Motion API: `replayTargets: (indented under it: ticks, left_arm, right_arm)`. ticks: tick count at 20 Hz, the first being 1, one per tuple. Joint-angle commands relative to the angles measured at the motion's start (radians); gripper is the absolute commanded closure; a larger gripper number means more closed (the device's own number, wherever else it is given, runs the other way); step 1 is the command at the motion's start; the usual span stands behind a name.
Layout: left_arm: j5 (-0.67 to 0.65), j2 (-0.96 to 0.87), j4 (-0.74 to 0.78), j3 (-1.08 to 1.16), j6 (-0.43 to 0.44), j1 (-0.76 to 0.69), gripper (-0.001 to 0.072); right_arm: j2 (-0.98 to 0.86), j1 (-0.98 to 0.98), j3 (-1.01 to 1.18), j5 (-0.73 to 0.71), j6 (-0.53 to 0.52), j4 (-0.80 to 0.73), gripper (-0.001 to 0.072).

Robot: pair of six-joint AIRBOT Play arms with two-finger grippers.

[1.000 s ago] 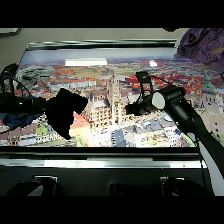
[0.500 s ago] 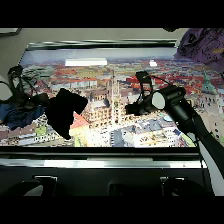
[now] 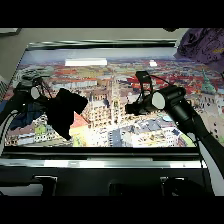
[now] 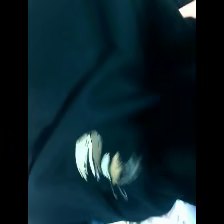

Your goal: Fold the clothes and pants, and hang the long-sleeved shirts on hangers.

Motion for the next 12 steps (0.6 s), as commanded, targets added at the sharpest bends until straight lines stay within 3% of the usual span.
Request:
replayTargets:
  ticks: [1,3,6,9,12]
  left_arm:
    - [-0.023,-0.007,-0.087,0.037,0.054,0.002,0.0692]
    - [-0.054,0.058,-0.162,0.09,0.109,-0.003,0.0693]
    - [-0.077,0.197,-0.261,0.157,0.108,-0.052,0.0693]
    - [-0.089,0.316,-0.405,0.174,0.107,-0.164,0.0693]
    - [-0.066,0.355,-0.56,0.174,0.107,-0.341,0.0693]
  right_arm:
    - [0.0,0.001,0.001,-0.026,0.0,0.0,0.0682]
    - [0.002,0.001,0.001,-0.029,0.0,-0.004,0.068]
    - [0.036,-0.002,0.001,-0.024,0.005,-0.046,0.0622]
    - [0.114,-0.002,0.001,0.033,0.028,-0.196,0.0622]
    - [0.216,-0.002,0.001,0.202,0.027,-0.412,0.0622]
